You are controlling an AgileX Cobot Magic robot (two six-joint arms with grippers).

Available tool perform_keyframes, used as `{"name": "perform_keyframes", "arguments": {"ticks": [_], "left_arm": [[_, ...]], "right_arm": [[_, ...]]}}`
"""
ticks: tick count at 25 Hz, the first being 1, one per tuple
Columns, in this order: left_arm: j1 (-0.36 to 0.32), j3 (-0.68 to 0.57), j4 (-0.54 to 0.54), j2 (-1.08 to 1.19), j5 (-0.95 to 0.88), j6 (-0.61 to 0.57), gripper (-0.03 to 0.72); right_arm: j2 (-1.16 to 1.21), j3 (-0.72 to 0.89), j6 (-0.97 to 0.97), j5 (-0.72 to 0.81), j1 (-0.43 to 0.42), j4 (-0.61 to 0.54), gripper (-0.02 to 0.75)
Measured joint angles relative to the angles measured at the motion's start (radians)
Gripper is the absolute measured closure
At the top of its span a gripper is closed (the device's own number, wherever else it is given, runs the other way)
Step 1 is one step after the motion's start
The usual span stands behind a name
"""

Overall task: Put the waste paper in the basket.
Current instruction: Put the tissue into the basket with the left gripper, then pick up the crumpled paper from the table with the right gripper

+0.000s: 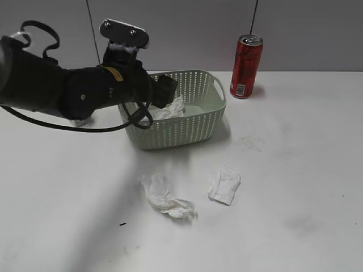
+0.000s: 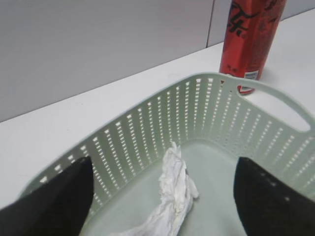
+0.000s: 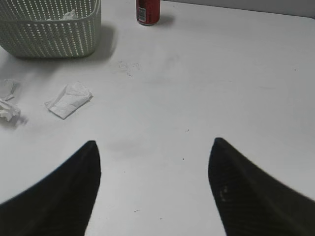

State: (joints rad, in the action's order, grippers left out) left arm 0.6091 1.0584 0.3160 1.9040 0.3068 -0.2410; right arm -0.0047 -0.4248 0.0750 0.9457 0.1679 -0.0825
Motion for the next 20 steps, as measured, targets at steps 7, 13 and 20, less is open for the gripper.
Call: {"name": "perform_keyframes", "arguments": {"ticks": [7,13,20], "left_arm": [[-0.074,0.073,0.000,-0.182,-0.387,0.000,0.078],[-0.215,0.207,-0.005,-0.277,-0.838,0.000,0.095],[-0.379,0.253,-0.138,-0.321,-1.252,0.000,0.095]], "right_arm": [[0.000,0.000,-0.001,0.000,0.000,0.000,0.219],[0.000,0.000,-0.001,0.000,0.000,0.001,0.219],[0.000,0.000,-0.001,0.000,0.000,0.011,0.219]]}}
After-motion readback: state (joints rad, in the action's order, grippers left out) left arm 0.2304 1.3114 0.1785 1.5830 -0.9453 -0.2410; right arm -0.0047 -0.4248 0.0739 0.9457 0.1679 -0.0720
